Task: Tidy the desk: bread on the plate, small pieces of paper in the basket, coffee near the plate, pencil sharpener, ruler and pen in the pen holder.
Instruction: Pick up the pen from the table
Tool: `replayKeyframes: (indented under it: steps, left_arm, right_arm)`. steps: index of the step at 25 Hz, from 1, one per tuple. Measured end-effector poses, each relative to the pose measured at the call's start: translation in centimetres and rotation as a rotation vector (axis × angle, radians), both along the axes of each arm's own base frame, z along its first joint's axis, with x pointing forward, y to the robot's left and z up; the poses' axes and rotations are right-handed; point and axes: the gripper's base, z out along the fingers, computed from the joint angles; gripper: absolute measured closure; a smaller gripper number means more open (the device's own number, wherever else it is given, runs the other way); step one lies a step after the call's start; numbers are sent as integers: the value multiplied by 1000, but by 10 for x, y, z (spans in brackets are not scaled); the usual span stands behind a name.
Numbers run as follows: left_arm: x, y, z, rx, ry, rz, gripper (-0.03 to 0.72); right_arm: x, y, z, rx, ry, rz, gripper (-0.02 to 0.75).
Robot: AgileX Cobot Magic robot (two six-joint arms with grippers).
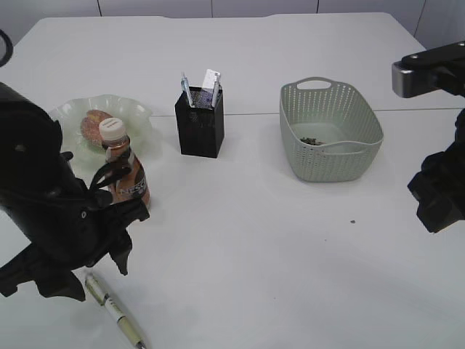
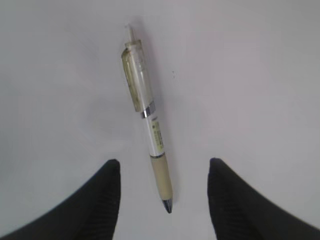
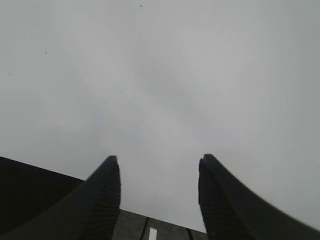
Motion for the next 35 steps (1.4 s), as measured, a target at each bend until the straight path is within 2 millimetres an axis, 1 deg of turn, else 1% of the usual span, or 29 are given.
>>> replayKeyframes:
  steps: [5, 19, 35]
  left_arm:
    - [2, -1, -13, 26, 39, 34, 275]
    - [7, -3, -39, 68, 78, 57, 275]
    - [14, -6, -54, 69, 42, 29, 275]
  right_arm:
    - [0, 0, 0, 0, 0, 0, 362]
    - [-1, 0, 0, -1, 3, 0, 363]
    - [-1, 0, 0, -1, 3, 0, 363]
